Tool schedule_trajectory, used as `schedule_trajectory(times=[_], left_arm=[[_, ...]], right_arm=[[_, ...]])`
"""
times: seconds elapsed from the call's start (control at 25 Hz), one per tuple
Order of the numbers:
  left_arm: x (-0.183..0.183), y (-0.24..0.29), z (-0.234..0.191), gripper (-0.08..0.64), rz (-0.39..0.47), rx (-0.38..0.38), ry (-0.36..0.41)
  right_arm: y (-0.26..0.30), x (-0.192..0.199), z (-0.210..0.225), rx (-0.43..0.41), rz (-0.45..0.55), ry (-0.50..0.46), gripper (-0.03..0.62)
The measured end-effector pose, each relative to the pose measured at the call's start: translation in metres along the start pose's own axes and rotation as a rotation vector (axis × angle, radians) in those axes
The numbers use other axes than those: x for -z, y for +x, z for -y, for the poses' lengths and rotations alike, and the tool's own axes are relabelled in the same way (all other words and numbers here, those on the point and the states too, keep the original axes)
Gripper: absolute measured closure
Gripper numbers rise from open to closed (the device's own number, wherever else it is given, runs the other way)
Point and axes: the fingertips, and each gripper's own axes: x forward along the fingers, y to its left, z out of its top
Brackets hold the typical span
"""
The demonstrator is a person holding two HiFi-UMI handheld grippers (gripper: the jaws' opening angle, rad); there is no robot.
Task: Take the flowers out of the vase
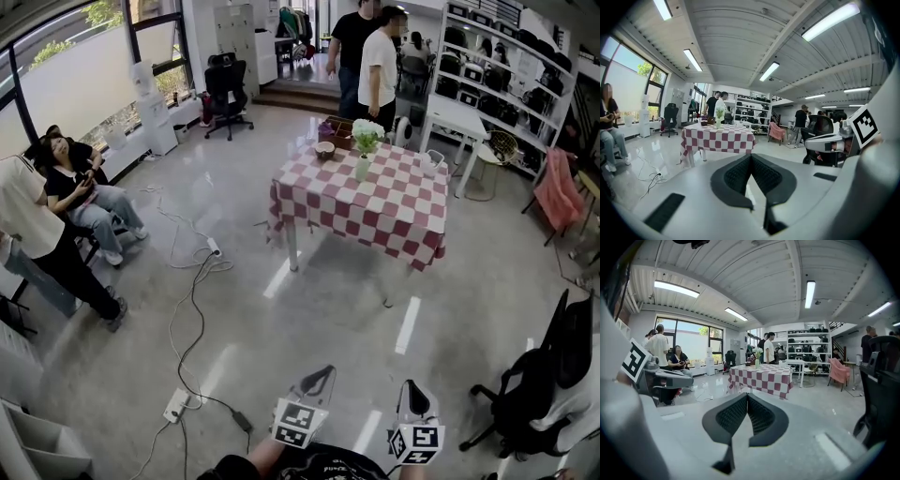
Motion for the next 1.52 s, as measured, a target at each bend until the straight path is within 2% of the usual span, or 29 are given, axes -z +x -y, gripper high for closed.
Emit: schedule_trajectory(times=[0.52,1.0,1.52], left_arm=[[-0.04,0.067,-0.055,0.549,0.005,0.04,0.016],[-0.064,0.114,-0.121,0.549,0.002,0.099,0.052],[-0.072,0.138,-0.164,0.549,-0.017,0.104,0.049]], right_arm=[[0.082,-0.032,0.009,0.036,0.0,0.012,0.586],[0.155,-0.059,-0.007,0.091,0.02,0.033,0.586],[0.208,-0.067,-0.024,0.073,0.005,0.053,0.586]])
